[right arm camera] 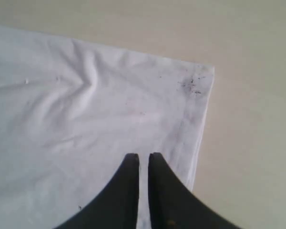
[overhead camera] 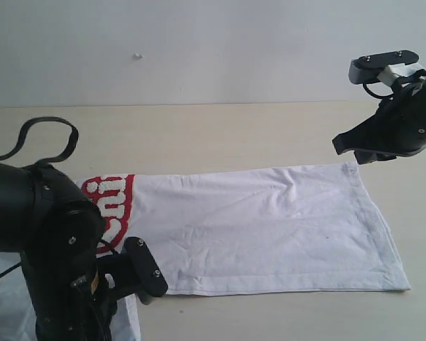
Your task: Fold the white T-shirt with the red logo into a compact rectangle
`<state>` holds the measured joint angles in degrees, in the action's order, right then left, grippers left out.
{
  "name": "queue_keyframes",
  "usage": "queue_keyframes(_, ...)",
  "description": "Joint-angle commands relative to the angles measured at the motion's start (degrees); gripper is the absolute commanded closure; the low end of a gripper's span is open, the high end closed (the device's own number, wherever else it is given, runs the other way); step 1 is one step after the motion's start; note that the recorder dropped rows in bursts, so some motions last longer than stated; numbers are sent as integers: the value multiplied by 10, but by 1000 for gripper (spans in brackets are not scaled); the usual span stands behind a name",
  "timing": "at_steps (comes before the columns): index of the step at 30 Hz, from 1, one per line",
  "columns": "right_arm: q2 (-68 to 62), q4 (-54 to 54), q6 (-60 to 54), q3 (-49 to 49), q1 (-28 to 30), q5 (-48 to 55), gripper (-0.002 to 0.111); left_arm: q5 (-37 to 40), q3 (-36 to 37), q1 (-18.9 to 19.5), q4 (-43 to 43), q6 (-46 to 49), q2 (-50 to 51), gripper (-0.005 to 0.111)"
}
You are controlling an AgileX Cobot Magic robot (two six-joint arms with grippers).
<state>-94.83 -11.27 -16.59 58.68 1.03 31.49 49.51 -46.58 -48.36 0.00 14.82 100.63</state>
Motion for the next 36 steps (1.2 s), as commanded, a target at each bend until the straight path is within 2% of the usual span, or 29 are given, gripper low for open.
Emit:
queue_keyframes(1, 0, -17, -19, 4, 3, -3, 98, 49, -47, -4, 32, 20, -31, 107)
queue_keyframes(7, 0, -18, -24, 4, 3, -3, 98, 63, -113, -4, 181, 21, -42, 107)
queue_keyframes(13, 0, -21, -24, 4, 3, -2, 98, 7, -134, -4, 354, 75, -40, 107)
queue_keyframes(16, 0, -21, -24, 6, 3, -2, 98, -39, -134, -3, 389, 107, -33, 107)
queue_keyframes(19, 0, -21, -28, 6, 3, -3, 98, -72, -134, -3, 387, 137, -20, 107)
queue_keyframes(24, 0, -21, -28, 6, 3, -3, 98, -87, -134, -1, 416, 148, 8, 104)
queue_keyframes(32, 0, -21, -28, 6, 3, -3, 98, -91, -134, 29, 509, 12, 27, 72)
queue_keyframes(36, 0, -21, -28, 6, 3, -3, 98, -93, -134, 51, 559, -81, 25, 69)
